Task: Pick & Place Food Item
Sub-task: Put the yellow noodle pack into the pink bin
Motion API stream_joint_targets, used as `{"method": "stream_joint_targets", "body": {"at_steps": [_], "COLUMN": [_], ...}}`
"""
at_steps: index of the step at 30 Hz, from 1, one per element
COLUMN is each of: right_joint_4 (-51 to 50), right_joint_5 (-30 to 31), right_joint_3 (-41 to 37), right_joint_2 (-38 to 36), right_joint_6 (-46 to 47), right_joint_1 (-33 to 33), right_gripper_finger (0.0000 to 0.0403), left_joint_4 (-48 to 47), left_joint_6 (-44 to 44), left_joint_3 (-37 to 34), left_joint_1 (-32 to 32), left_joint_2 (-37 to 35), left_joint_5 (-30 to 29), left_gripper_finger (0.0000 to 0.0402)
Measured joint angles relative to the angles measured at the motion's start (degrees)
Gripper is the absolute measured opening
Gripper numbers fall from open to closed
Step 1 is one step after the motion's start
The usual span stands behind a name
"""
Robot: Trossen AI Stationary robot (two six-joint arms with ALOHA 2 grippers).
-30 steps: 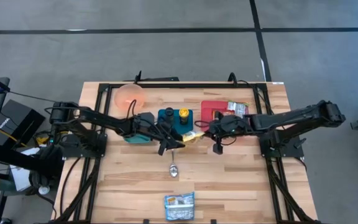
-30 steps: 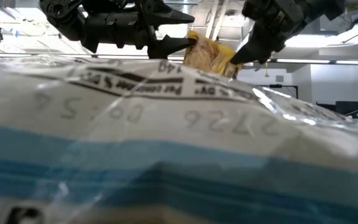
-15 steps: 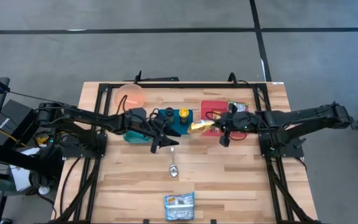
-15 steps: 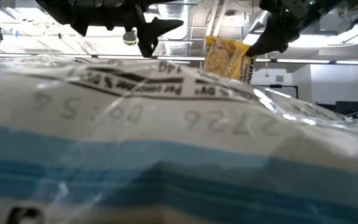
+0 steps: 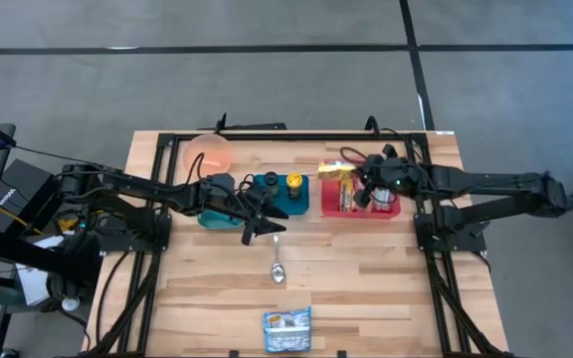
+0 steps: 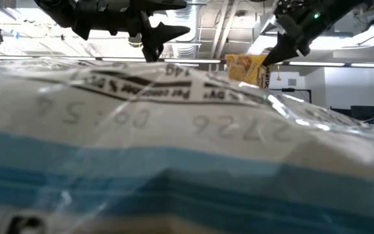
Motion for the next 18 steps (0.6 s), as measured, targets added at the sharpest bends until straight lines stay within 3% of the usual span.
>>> {"method": "stream_joint_targets", "body": {"at_steps": [13, 18], "right_joint_4": [-1.1, -2.0], "right_joint_5": [-0.6, -6.1], "right_joint_3": [0.0, 0.0], "right_joint_2": [0.1, 0.2], "right_joint_6": [-3.0, -3.9], "right_joint_1": [-12.1, -14.9], "right_gripper_finger": [0.0000, 0.0000], "left_joint_4": [0.1, 0.1], "left_joint_6": [0.0, 0.0], "left_joint_3": [0.0, 0.0], "left_joint_1": [0.0, 0.0], "left_joint_2": [0.0, 0.0], "left_joint_5": [0.0, 0.0], "left_gripper_finger": [0.0199, 0.0199]}}
